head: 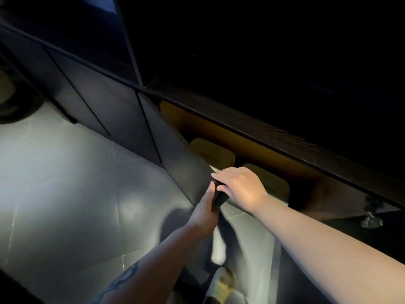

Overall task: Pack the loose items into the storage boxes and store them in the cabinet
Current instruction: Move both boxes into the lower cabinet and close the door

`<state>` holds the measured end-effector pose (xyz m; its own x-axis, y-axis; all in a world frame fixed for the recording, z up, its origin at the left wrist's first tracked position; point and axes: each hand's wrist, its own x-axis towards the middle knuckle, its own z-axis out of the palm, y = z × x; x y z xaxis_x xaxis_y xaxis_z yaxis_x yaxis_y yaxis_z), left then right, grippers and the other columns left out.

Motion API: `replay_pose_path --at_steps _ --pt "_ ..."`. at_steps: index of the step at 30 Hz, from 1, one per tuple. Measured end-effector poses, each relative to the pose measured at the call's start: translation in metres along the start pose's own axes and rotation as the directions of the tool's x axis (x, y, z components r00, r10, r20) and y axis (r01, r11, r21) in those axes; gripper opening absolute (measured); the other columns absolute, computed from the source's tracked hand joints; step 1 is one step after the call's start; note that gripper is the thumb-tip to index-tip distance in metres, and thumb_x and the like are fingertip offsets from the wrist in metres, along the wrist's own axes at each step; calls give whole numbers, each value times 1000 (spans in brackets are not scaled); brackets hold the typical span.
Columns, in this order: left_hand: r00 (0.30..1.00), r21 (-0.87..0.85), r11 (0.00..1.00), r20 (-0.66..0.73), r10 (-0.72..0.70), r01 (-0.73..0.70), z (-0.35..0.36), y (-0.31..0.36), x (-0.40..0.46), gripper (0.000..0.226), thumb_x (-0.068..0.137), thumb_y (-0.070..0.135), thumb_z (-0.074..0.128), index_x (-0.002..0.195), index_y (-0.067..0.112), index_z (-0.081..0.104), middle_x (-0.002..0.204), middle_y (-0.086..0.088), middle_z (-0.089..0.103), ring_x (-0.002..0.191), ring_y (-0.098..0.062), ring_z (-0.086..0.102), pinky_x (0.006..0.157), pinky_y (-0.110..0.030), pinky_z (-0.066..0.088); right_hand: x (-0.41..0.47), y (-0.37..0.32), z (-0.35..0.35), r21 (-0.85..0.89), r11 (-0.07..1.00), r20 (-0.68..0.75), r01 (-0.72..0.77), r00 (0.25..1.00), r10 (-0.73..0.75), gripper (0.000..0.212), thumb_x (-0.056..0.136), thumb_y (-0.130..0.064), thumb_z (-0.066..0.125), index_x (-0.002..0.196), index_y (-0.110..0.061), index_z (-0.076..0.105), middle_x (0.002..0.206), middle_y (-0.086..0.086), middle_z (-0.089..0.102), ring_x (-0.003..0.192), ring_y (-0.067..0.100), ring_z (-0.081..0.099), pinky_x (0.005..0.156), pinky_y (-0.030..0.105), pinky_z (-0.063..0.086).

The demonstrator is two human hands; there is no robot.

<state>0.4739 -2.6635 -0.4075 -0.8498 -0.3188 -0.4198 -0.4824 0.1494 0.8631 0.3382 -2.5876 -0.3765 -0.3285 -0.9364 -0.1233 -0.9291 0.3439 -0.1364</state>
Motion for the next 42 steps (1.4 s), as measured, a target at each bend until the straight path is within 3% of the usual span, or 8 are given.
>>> replay_pose_path --at_steps 12,18,24,28,33,36,38,42 --pt "961 101 995 271 -45 18 -6 47 92 75 91 -2 45 150 25 7 148 -4 36 137 -18 32 102 -23 28 30 44 -9 -70 882 -80 -467 884 461 43 85 -16 67 125 -29 58 121 -4 62 114 21 54 91 36 42" --pt "944 206 977 329 -11 -61 -17 34 96 78 90 1 48 149 31 6 146 2 39 130 -7 37 104 -28 36 6 29 -9 221 762 -97 -609 764 638 28 92 -21 57 119 -26 64 121 -4 63 110 22 55 87 38 48" --pt "866 358 902 499 35 -243 39 25 38 62 93 6 49 147 26 25 144 -2 43 128 -16 45 103 -30 38 -145 -9 2 313 506 -110 -804 499 860 35 89 -24 62 124 -24 61 122 -4 63 116 20 52 92 32 43" --pt "707 268 858 692 144 -437 114 45 -10 53 90 0 49 139 20 42 147 1 39 134 -14 38 112 -31 29 -250 -23 0 257 331 -133 -908 306 943 35 86 -23 65 121 -23 64 125 -1 61 121 21 50 98 37 40" --pt "561 184 789 795 230 -586 217 69 -78 48 86 1 52 131 18 49 140 1 44 122 -12 45 95 -6 23 -368 -41 6 252 135 -155 -958 98 983 35 85 -20 66 119 -19 65 129 3 58 124 25 48 100 37 37" --pt "495 160 772 841 220 -615 267 74 -116 47 87 7 53 132 21 48 140 4 43 125 -9 42 98 -8 23 -427 -54 22 270 27 -125 -963 -7 992 36 89 -19 58 126 -20 60 135 1 54 127 24 44 102 34 33" --pt "471 171 771 863 184 -614 287 71 -132 47 88 9 52 133 23 47 140 6 42 125 -8 41 97 -9 24 -453 -58 35 301 -30 -83 -953 -58 995 39 92 -18 53 132 -21 54 139 1 50 130 23 40 104 33 32" --pt "499 221 752 852 162 -621 302 58 -149 47 87 8 54 131 22 49 138 5 46 122 -11 45 96 -14 32 -479 -61 59 340 -41 39 -940 -30 999 44 95 -16 47 139 -18 43 146 3 42 133 25 37 105 31 31"
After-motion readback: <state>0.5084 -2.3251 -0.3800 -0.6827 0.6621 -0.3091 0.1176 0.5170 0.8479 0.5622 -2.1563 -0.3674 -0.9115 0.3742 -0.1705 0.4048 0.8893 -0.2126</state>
